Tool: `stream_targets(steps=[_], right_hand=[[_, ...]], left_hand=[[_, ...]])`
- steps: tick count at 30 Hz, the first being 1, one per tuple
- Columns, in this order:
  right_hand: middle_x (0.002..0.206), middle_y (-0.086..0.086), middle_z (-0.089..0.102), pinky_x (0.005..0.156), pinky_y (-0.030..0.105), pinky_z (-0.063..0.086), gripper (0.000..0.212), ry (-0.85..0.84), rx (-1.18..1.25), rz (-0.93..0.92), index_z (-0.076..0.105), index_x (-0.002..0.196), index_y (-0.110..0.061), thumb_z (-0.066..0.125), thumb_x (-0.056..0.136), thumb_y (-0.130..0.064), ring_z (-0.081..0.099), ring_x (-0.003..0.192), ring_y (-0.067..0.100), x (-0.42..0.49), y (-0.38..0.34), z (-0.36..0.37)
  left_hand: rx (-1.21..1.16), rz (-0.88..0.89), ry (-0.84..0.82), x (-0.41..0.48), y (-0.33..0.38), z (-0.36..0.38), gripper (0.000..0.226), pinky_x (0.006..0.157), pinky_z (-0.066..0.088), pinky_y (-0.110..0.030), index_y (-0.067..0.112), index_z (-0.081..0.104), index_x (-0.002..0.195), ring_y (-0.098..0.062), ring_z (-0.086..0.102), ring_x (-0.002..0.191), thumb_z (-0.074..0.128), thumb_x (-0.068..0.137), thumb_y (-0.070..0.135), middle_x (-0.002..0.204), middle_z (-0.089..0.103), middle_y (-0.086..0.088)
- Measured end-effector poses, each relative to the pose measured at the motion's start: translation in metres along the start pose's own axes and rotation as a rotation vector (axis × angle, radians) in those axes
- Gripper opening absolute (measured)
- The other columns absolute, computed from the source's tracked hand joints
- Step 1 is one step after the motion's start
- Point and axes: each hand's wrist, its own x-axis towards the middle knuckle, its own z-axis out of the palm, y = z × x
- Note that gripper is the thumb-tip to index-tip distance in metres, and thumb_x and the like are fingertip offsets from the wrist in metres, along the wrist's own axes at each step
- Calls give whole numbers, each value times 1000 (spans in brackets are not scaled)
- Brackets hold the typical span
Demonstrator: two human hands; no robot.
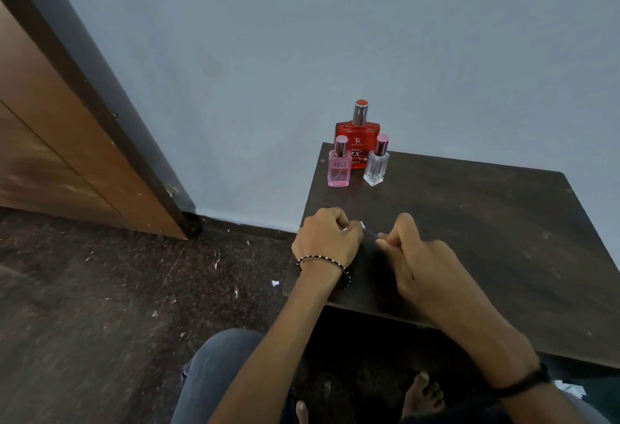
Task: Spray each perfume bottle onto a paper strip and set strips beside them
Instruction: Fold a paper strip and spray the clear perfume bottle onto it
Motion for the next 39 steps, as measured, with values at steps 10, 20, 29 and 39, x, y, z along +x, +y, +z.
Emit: stream_targets(steps=[10,20,29,39], right_hand=[[80,8,71,55,50,56,15,138,118,-12,40,89,-22,50,99,-29,72,69,28,-8,2,-14],[104,7,75,76,37,62,12,359,103,-184,57,85,-15,67,90,-13,73,98,18,-4,15,-5],[110,6,75,85,20,53,17,339,17,-282,75,94,-5,77,80,3,72,97,17,-5,11,1],[123,3,66,83,16,46,48,382,232,132,53,128,-15,70,88,-36,64,105,13,75,25,-7]], left_hand=[[48,6,13,5,-2,-4,19,62,43,-27,22,63,80,-20,61,77,59,89,37,79,66,3],[-150,202,267,-2,10,-4,16,56,39,-16,24,59,86,-5,55,61,60,93,38,69,58,11],[-675,-18,-114,-4,8,9,17,66,61,-26,21,58,88,-7,73,63,74,84,19,75,77,-4],[-688,107,-49,1,5,10,10,67,57,-15,15,64,94,-6,74,68,62,94,5,85,73,-4]])
